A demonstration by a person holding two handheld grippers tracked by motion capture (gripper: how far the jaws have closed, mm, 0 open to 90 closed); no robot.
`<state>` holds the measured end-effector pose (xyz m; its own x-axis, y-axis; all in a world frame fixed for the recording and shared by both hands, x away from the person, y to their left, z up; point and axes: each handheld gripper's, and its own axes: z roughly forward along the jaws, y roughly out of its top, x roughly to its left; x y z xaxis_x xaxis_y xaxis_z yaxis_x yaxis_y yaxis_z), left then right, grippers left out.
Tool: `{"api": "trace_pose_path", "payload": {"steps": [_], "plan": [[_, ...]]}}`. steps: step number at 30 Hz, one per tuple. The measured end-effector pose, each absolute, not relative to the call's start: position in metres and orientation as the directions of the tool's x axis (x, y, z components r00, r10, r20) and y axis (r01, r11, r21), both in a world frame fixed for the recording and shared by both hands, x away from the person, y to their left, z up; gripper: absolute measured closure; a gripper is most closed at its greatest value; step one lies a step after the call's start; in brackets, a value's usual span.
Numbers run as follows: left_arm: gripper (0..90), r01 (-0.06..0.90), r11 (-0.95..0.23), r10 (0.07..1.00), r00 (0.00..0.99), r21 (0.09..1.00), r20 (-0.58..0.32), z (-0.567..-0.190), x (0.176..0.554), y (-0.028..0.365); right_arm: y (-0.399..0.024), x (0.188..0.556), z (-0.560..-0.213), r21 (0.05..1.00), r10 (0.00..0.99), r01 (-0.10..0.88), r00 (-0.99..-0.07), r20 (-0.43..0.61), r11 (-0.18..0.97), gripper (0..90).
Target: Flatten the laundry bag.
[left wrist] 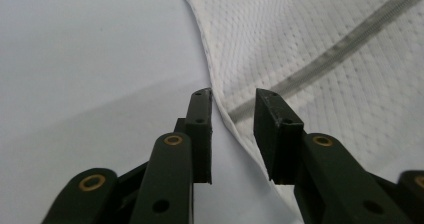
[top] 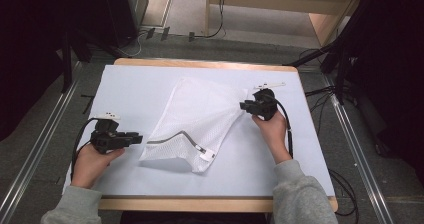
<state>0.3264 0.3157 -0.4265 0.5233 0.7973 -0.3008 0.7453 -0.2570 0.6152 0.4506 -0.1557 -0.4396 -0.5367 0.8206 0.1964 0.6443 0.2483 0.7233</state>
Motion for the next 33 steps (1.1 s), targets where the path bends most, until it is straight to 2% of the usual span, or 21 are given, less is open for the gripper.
{"api": "trace_pose_path", "payload": {"steps": [7,13,23,33], "plan": [[65.9,0.736,-0.275,0.792,0.538,0.619,-0.289,-0.428,0.358,0.303,-0.148,0.425,-0.439,0.72,0.791,0.624,-0.587,0.173,0.305,69.0],[64.4,0.741,-0.275,0.792,0.536,0.613,-0.293,-0.432,0.39,0.29,-0.147,0.4,-0.445,0.712,0.763,0.628,-0.614,0.203,0.315,64.1],[56.1,0.742,-0.285,0.793,0.538,0.606,-0.285,-0.435,0.42,0.277,-0.146,0.382,-0.449,0.714,0.743,0.615,-0.638,0.202,0.334,56.8],[56.0,0.732,-0.312,0.793,0.552,0.605,-0.259,-0.444,0.445,0.261,-0.138,0.361,-0.449,0.713,0.722,0.6,-0.665,0.192,0.363,53.6]]}}
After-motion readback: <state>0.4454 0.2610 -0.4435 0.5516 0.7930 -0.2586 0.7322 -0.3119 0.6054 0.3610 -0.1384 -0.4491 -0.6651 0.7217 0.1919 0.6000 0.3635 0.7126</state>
